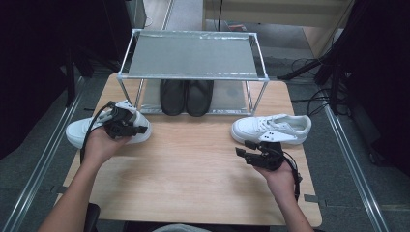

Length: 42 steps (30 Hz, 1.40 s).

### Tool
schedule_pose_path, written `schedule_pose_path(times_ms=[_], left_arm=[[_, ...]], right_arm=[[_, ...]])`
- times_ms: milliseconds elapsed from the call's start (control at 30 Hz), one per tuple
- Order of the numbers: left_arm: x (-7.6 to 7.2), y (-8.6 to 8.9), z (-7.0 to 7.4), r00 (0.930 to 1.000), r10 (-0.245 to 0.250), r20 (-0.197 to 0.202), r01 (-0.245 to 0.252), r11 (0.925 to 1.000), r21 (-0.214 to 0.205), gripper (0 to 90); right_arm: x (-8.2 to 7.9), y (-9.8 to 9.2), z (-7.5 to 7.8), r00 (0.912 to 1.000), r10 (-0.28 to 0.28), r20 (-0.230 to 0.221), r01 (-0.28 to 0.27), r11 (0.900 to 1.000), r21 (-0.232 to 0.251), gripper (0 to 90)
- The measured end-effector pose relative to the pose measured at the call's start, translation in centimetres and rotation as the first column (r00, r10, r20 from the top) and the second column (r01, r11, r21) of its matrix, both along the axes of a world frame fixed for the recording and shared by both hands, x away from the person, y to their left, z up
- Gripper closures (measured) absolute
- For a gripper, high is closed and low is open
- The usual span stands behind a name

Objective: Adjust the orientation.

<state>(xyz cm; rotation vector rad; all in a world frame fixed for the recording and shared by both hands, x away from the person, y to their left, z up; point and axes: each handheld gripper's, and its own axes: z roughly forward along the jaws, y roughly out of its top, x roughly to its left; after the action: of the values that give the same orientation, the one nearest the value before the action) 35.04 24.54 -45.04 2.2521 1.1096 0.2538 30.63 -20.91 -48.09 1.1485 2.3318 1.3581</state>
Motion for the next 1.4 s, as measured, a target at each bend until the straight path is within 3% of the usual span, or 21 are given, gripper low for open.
schedule_pose_path(times_ms=[167,233,400,567,700,933,1167,1233,1267,1400], left_arm=[[-0.7,-1.4,0.0,0.9988,-0.023,-0.044,0.023,0.9997,-0.013,79.4],[-0.9,-1.9,-0.1,0.9985,-0.035,-0.042,0.034,0.9993,-0.015,79.4],[-1.7,-4.2,-0.1,0.9958,-0.083,-0.038,0.085,0.9955,0.043,79.2],[-2.6,-6.2,0.1,0.9893,-0.141,-0.04,0.143,0.9886,0.048,78.7],[-3.6,-8.4,0.0,0.9805,-0.195,-0.025,0.196,0.9781,0.069,77.3],[-4.7,-11.6,-0.2,0.9578,-0.287,-0.017,0.287,0.9545,0.08,77.4],[-4.9,-14.2,-0.7,0.9379,-0.346,-0.026,0.347,0.9335,0.091,77.3],[-5.0,-14.5,-0.8,0.9354,-0.352,-0.033,0.354,0.9311,0.089,77.3],[-5.3,-15.4,-0.8,0.9248,-0.379,-0.037,0.38,0.9201,0.093,77.2],[-5.8,-16.8,-0.9,0.9071,-0.42,-0.028,0.421,0.9028,0.09,77.3]], right_arm=[[0.1,0.4,0.0,0.9999,0.012,-0.007,-0.012,0.9999,-0.004,51.0],[0.2,0.5,0.0,0.9998,0.019,-0.003,-0.019,0.9998,0.001,51.0],[0.6,1.0,0.0,0.9993,0.036,-0.005,-0.036,0.9993,0.006,51.1],[1.0,1.4,-0.1,0.9985,0.055,-0.008,-0.055,0.9985,0.003,51.1],[1.1,1.8,0.0,0.9978,0.066,-0.001,-0.066,0.9978,0.002,51.1],[1.4,2.2,0.0,0.9973,0.073,-0.004,-0.073,0.9973,0.002,51.1],[1.6,2.1,-0.1,0.997,0.077,-0.003,-0.077,0.997,0.004,51.1],[1.5,2.1,-0.1,0.9971,0.076,-0.007,-0.076,0.9971,0.002,51.1],[1.5,2.1,0.0,0.9971,0.076,-0.007,-0.076,0.9971,0.002,51.1],[1.4,2.2,-0.1,0.997,0.077,-0.008,-0.077,0.9971,-0.004,51.1]])
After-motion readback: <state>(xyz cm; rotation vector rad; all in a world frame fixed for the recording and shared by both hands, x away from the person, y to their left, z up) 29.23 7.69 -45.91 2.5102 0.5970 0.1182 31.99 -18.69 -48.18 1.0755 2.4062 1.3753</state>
